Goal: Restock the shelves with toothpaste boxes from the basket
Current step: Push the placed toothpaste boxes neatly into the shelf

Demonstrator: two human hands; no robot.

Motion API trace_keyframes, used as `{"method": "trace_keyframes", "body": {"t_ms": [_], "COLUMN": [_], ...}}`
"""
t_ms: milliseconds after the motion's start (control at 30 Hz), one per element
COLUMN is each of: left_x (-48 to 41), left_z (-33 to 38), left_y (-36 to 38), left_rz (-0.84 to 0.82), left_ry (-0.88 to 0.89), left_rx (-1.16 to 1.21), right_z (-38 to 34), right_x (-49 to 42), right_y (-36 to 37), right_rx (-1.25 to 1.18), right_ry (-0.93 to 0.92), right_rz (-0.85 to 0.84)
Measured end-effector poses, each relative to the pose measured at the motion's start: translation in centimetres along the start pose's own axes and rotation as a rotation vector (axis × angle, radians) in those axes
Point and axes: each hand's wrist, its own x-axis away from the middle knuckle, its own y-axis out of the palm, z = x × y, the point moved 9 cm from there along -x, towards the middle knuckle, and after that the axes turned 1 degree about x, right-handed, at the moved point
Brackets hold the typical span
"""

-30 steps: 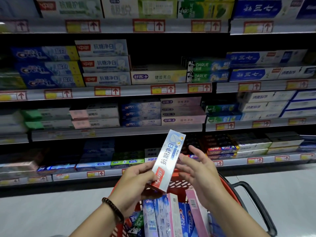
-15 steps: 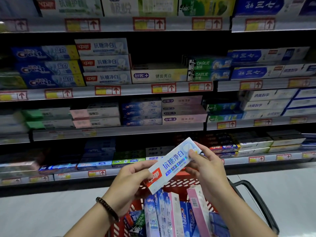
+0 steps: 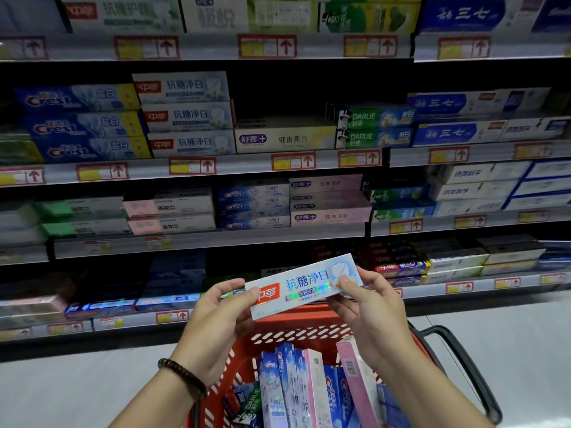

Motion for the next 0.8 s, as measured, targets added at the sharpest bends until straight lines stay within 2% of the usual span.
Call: {"method": "trace_keyframes", "body": {"t_ms": [133,300,533,800], "left_x": [-0.4,-0.8,-1.6,-1.5], "left_z": [-0.9,-0.4,0.8,2.3], "left_y": [-0.8,-1.5,-2.9,-4.4], "left_rz": [0.017,0.058,0.165,0.244], "left_ry": [-0.024,0.047,0.119,0.163], "left_rx": [-0.007,-0.042,-0.028,-0.095], "right_z": [0.3,0.6,1.3,1.3], "right_x": [0.1,0.3,0.7,0.6], "right_y": [-0.2,0.2,1.3,1.7], "right_rx": [-0.027,-0.03,0.044,0.12], "right_ry": [-0.005,0.011,-0.021,-0.076], "right_rz": [0.025,0.013,0.009,0.085]}}
